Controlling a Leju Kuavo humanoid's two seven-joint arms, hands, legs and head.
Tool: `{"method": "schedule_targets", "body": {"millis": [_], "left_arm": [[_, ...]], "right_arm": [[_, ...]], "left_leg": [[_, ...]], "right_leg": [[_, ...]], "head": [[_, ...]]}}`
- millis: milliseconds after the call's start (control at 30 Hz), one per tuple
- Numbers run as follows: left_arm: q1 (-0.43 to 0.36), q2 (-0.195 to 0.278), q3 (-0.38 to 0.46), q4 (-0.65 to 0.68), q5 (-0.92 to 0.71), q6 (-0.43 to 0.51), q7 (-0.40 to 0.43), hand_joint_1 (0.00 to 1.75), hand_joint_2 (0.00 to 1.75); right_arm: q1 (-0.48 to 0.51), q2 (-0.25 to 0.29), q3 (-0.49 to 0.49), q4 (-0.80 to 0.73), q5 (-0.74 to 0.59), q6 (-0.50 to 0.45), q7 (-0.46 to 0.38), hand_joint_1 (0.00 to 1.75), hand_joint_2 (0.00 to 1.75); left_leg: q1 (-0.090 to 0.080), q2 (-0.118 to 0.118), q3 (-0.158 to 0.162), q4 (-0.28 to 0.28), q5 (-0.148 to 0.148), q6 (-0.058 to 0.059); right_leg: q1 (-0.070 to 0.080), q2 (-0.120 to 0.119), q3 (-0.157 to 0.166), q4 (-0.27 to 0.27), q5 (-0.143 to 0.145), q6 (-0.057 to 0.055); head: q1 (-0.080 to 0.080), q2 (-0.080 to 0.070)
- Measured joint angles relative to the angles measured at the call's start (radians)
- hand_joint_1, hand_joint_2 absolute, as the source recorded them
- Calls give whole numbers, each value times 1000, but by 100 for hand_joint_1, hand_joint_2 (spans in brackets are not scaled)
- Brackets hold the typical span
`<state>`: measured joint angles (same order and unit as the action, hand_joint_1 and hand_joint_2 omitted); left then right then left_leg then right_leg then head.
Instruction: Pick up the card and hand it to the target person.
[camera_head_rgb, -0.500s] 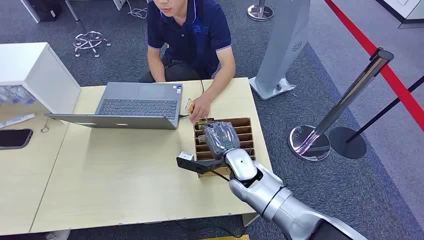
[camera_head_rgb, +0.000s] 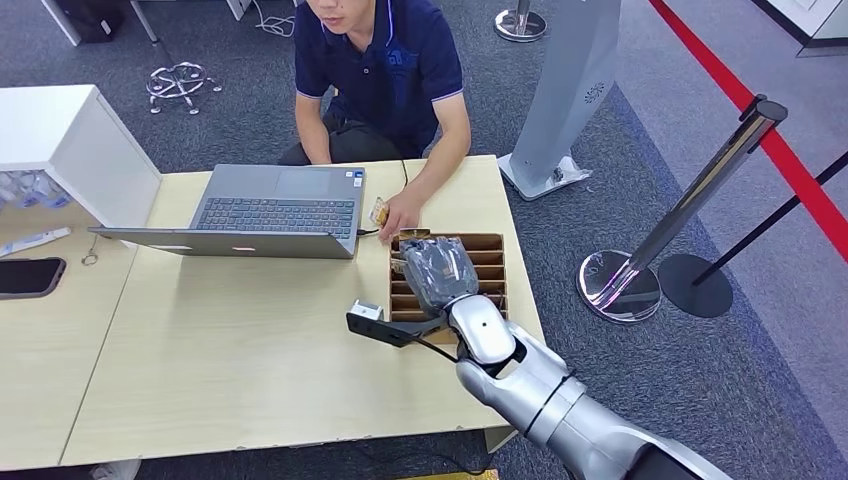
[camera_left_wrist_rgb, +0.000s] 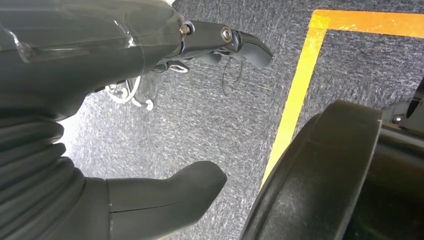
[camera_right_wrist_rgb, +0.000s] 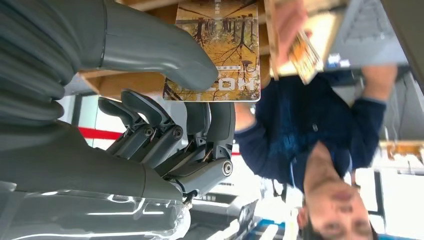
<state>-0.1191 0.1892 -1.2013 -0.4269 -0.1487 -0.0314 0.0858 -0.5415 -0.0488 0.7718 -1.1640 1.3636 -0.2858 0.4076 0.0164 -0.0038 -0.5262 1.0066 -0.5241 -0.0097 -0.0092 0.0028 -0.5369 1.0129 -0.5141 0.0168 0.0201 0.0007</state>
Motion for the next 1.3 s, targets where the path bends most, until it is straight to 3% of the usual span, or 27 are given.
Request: {"method": "schedule_targets", "body": {"millis": [333,600,1033,1300], "left_arm": [[1,0,0,0,-5,-12,0,0,175],[1,0,0,0,-10,-13,0,0,175],[0,0,0,0,-23,-17,-5,0,175],[-9,0,-17,-9,-62,-39,-23,0,175]], "right_arm": [[9,-52,-37,-294,51,45,29,175,175],[9,-77,-55,-399,52,51,30,175,175],[-2,-97,-56,-441,42,68,30,175,175],[-100,-103,-53,-298,27,62,-17,175,175]], "left_leg": [[0,0,0,0,0,0],[0,0,0,0,0,0],[0,0,0,0,0,0],[0,0,-1,0,0,0]], "right_leg": [[0,0,0,0,0,0],[0,0,0,0,0,0],[0,0,0,0,0,0],[0,-1,0,0,0,0]], "head": [[0,0],[0,0],[0,0],[0,0]]}}
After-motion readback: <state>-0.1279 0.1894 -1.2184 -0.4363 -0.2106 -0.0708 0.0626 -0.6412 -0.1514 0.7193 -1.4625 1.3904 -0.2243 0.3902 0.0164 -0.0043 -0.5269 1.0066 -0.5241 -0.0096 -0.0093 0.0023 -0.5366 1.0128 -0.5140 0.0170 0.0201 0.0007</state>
